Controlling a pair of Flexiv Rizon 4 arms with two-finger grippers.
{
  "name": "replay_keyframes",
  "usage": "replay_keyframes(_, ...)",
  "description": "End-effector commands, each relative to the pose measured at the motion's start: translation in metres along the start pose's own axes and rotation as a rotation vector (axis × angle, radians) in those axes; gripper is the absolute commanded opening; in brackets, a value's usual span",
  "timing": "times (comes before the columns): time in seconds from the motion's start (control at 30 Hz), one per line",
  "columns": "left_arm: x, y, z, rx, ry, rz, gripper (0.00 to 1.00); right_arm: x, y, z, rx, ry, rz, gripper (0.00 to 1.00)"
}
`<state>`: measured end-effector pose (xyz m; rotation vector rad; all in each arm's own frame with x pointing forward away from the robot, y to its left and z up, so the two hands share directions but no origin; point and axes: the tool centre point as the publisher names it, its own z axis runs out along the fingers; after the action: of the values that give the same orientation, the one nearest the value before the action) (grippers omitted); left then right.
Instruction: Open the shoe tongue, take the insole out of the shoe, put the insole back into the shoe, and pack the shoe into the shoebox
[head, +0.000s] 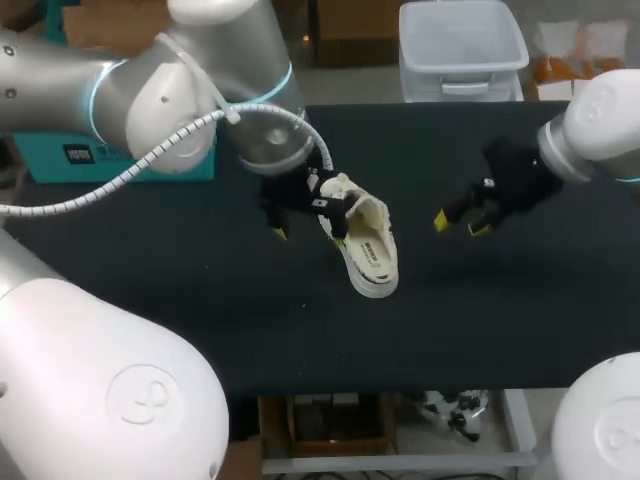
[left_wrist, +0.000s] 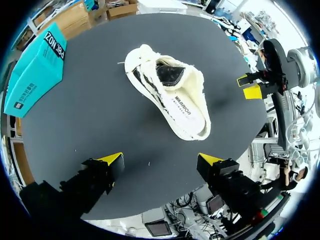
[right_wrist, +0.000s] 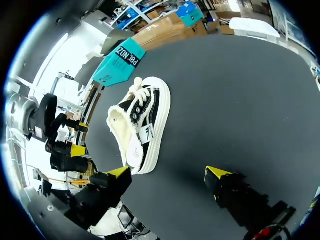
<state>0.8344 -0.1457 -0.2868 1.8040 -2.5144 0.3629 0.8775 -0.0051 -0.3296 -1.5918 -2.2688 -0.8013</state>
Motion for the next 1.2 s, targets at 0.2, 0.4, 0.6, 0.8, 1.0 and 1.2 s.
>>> replay_keyframes(0.2,0.010,-0.018,0.032,-0.002,-0.167,-0.113,1.00,0.001,0.010,-0.013,0.031,-0.169,-0.036,1.00)
replay_keyframes(0.4,0.012,-0.027,0.039,0.041,-0.175,-0.158,1.00,0.001,0.010,-0.013,0.031,-0.169,-0.036,1.00)
replay_keyframes(0.6,0.009,-0.042,0.056,0.101,-0.163,-0.217,1.00,0.001,0.010,-0.013,0.031,-0.169,-0.036,1.00)
replay_keyframes(0.8,0.005,-0.058,0.075,0.130,-0.133,-0.269,1.00,-0.007,0.026,-0.017,0.123,-0.248,-0.151,1.00)
replay_keyframes(1.0,0.008,-0.073,0.084,0.147,-0.102,-0.289,1.00,-0.022,0.034,-0.028,0.194,-0.262,-0.278,1.00)
replay_keyframes(1.2,0.015,-0.083,0.086,0.169,-0.095,-0.317,0.63,-0.034,0.036,-0.039,0.222,-0.289,-0.336,1.00)
